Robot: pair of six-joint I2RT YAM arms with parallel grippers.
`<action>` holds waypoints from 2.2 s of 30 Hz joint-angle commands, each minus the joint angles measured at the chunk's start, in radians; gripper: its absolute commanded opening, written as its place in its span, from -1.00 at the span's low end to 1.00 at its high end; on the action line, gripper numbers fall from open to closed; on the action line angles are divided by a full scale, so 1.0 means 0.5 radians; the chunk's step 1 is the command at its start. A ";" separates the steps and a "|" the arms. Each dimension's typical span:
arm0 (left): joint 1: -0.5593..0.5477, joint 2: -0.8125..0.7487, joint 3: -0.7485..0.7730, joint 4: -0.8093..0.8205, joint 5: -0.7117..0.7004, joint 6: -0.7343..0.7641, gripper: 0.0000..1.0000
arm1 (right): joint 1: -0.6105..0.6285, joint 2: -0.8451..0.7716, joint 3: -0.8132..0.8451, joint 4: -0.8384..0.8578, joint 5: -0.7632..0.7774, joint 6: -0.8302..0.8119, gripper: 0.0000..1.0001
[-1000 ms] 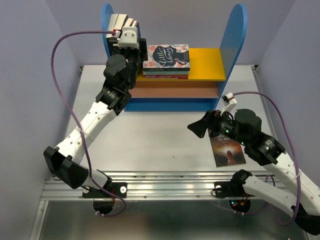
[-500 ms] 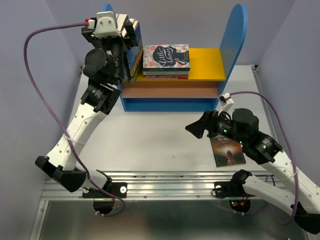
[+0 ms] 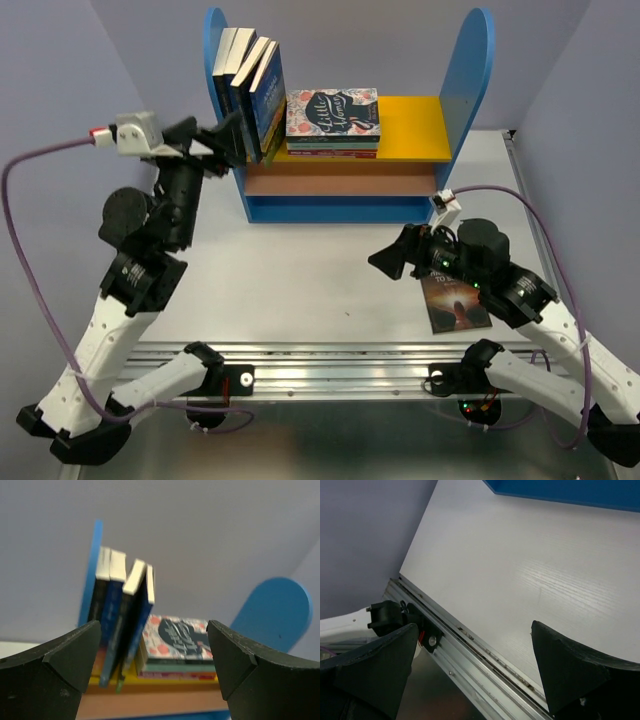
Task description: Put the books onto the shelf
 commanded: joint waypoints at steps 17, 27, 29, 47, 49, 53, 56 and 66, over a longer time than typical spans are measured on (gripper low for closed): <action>0.599 0.119 -0.457 0.108 2.372 -0.033 0.98 | 0.006 -0.001 -0.078 0.200 -0.087 0.057 1.00; 0.839 0.398 -0.104 -0.079 2.538 0.099 0.98 | 0.006 0.048 -0.032 0.200 -0.087 0.023 1.00; 0.878 0.469 -0.037 -0.110 2.553 0.127 0.98 | 0.006 0.054 -0.022 0.200 -0.090 0.017 1.00; 0.937 0.760 0.139 0.120 2.596 0.136 0.98 | 0.006 0.085 -0.010 0.200 -0.035 0.014 1.00; 0.943 0.788 0.160 0.138 2.623 0.154 0.98 | 0.006 0.066 -0.001 0.200 -0.026 0.014 1.00; 0.967 0.877 0.215 0.156 2.672 0.154 0.98 | 0.006 0.039 0.002 0.197 -0.020 0.029 1.00; 0.986 0.932 0.252 0.178 2.706 0.133 0.98 | 0.006 0.020 0.017 0.175 -0.017 0.032 1.00; 1.007 0.988 0.271 0.338 2.740 0.065 0.98 | 0.006 -0.007 0.014 0.142 0.005 0.060 1.00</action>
